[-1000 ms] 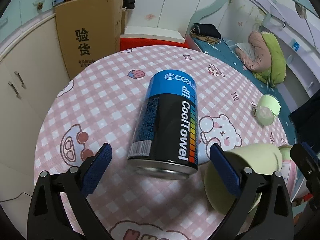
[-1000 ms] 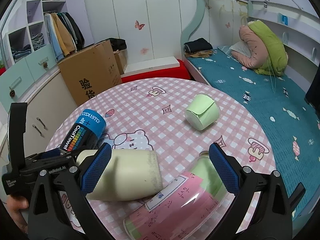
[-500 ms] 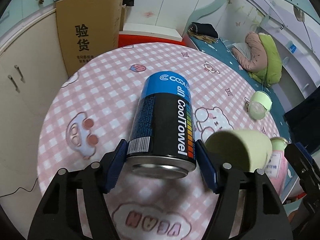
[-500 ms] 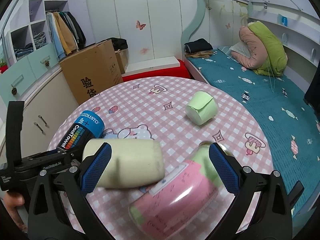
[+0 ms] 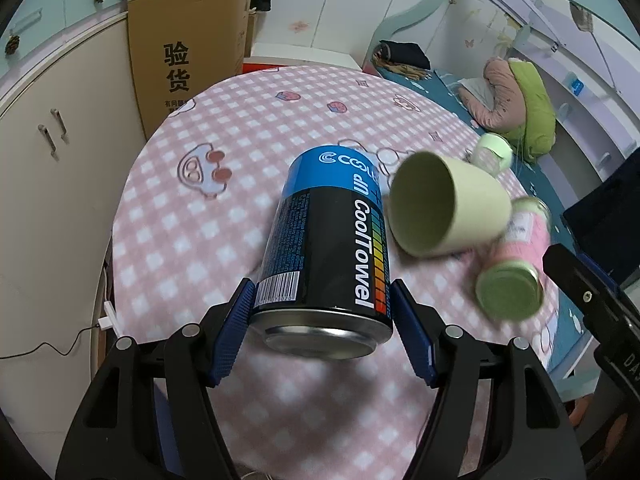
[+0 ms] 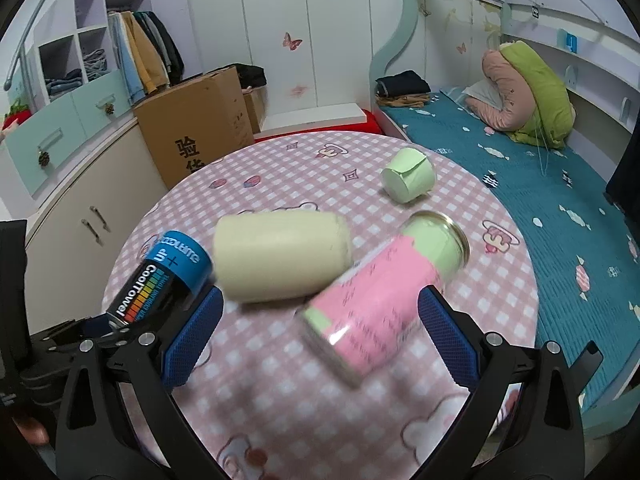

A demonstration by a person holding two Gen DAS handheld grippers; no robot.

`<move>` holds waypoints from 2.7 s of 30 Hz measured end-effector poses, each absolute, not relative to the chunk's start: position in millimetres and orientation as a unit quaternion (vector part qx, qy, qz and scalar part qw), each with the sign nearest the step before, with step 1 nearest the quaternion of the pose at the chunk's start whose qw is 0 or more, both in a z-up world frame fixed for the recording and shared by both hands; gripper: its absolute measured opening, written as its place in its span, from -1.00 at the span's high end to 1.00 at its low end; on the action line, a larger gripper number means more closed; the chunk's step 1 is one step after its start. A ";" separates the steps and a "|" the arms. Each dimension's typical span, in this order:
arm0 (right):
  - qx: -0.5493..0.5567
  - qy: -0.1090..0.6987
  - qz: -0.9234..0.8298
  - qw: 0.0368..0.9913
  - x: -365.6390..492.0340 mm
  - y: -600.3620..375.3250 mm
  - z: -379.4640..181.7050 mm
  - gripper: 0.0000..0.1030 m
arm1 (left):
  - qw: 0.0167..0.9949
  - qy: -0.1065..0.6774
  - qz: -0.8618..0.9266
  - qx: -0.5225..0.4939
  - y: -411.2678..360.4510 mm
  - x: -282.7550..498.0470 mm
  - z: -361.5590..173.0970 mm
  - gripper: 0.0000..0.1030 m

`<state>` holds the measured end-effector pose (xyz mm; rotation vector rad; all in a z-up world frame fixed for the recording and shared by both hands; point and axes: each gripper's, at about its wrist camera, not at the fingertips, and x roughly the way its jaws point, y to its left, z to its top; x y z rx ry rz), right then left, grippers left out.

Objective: Flip cup upright
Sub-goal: 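Lift the can with the right tool and rotate it open end up, then lower the upright can onto the tablecloth with the right tool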

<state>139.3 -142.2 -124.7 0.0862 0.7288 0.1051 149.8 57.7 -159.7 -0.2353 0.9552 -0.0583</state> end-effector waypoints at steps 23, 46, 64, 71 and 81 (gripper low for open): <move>0.069 0.388 0.092 0.914 130.2 -103.4 -117.4 -0.91 | 0.898 0.414 -0.047 -0.145 95.3 109.5 -144.2 -0.72; 0.138 0.486 0.153 0.849 203.1 -17.1 -193.6 -0.42 | 0.905 0.408 0.024 -0.117 171.1 139.6 -157.1 -0.72; 0.018 0.397 0.132 0.908 195.9 -2.8 -143.8 -0.37 | 0.907 0.403 0.009 -0.127 174.0 148.5 -155.0 -0.73; -0.025 0.363 0.112 0.925 188.6 -2.0 -133.4 -0.34 | 0.907 0.401 0.024 -0.131 179.8 149.5 -154.6 -0.73; -0.030 0.357 0.114 0.927 180.5 -1.3 -128.9 -0.34 | 0.909 0.397 0.031 -0.127 178.0 142.8 -149.7 -0.73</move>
